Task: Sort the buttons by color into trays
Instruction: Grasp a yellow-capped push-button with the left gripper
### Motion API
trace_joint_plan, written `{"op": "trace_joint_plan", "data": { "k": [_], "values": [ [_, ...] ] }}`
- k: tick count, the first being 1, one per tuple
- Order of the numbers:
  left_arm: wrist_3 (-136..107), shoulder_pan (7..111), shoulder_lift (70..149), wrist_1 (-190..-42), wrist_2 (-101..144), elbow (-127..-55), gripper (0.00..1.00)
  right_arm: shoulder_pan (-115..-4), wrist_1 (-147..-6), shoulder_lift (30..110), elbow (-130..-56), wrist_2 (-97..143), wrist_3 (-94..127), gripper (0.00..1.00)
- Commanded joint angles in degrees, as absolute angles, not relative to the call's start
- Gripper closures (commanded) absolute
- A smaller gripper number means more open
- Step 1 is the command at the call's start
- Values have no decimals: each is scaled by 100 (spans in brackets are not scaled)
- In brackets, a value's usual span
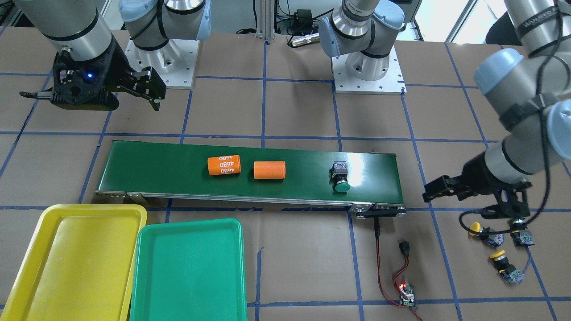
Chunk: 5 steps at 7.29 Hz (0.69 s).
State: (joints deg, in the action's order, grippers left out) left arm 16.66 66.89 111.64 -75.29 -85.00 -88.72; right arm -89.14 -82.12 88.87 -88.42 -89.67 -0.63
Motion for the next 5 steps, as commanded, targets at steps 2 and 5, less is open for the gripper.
{"op": "trace_joint_plan", "data": {
  "k": [2,5],
  "values": [
    [1707,5915,12337,-6954,-8552,-8174,0,-8921,-8209,8886,-8842,-9026,-70,0],
    [1433,5854,12795,-6172,-9162,-8192,0,-8921,-8209,8895,-8842,-9053,-61,0]
  ]
}}
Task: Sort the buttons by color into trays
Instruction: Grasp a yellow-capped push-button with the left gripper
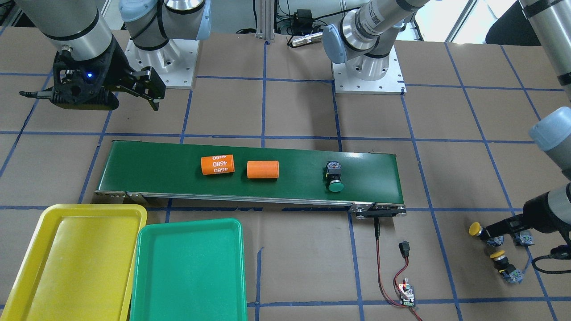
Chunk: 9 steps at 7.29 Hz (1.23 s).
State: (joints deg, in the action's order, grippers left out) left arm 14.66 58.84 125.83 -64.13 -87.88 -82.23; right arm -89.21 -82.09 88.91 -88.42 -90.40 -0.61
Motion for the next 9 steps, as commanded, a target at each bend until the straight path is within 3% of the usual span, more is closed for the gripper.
{"op": "trace_joint_plan", "data": {
  "k": [1,3,4,6,7,9],
  "values": [
    [1302,5862,12893,-6118,-9141,-8235,0,-8921,-8209,8903,-8842,-9061,-53,0],
    [1187,5932,12955,-6126,-9158,-8288,2,-8921,-8209,8930,-8842,-9053,-53,0],
    [1091,5915,12955,-6135,-9132,-8340,17,-8921,-8226,8938,-8833,-9035,-44,0],
    [1081,5863,12877,-6248,-9045,-8403,87,-8921,-8218,8930,-8842,-9035,-44,0],
    [959,5923,12737,-6319,-8992,-8455,100,-8921,-8218,8930,-8842,-9035,-44,0],
    [496,6055,12351,-6677,-9000,-8595,100,-8886,-8200,8930,-8851,-8974,-44,0]
  ]
}}
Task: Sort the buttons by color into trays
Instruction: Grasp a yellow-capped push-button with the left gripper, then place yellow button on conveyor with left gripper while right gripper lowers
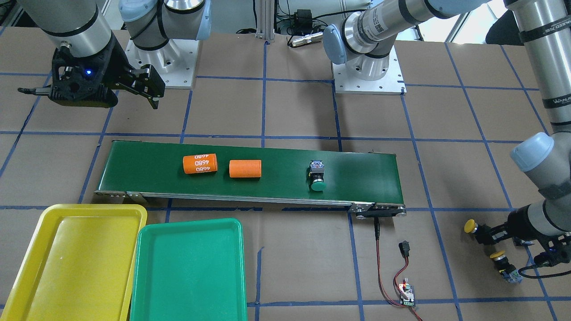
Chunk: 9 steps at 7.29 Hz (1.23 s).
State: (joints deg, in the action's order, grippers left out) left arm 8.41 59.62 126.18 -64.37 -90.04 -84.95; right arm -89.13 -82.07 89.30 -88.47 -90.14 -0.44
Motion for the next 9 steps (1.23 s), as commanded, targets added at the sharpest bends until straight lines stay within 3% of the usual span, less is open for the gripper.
{"op": "trace_joint_plan", "data": {
  "k": [1,5,8,9],
  "values": [
    [40,6360,11957,-6819,-8991,-8839,100,-8886,-8226,8930,-8859,-8974,-140,0],
    [-3400,8028,10514,-6987,-8974,-10219,100,-8930,-8464,8991,-9227,-9071,-501,0],
    [-4752,8708,10274,-6838,-8695,-10942,100,-8982,-8350,9026,-9465,-8965,-510,0],
    [-4816,8832,10370,-6812,-8701,-10960,26,-8948,-8350,8974,-9588,-8860,-588,0]
  ]
}}
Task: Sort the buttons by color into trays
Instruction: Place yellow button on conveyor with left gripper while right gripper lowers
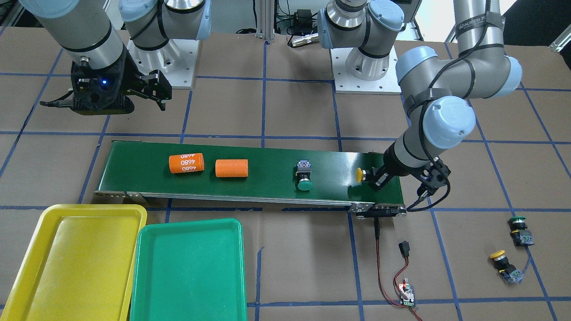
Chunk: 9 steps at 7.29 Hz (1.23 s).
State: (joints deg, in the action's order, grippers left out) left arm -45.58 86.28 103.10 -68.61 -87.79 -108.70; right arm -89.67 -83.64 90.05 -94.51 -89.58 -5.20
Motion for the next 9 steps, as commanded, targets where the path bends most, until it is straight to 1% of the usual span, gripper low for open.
{"op": "trace_joint_plan", "data": {
  "k": [1,2,3,4,5,7,8,9],
  "values": [
    [-4947,8868,10415,-6759,-8692,-10934,0,-8921,-8445,9017,-9893,-8729,-1163,0],
    [-4739,8781,10267,-6759,-8553,-10847,0,-8886,-8812,9070,-10210,-8806,-2030,0],
    [-4189,8685,10240,-6837,-8587,-10498,0,-8851,-9033,9096,-10456,-8833,-2274,0],
    [-3209,8127,10378,-7160,-8613,-9937,0,-8694,-9122,9097,-10633,-8885,-2738,0],
    [-2086,7469,10763,-7346,-8552,-9297,0,-8431,-9384,9105,-10757,-8921,-4065,0],
    [-404,7086,11773,-7339,-8779,-8048,0,-7852,-9999,9114,-11072,-8877,-5942,0],
    [779,6684,12369,-7287,-9120,-7485,0,-7675,-10724,9114,-11370,-8894,-6812,0],
    [1365,6410,12862,-6868,-9123,-7001,0,-7673,-11280,9123,-11591,-8877,-7403,0]
  ]
}}
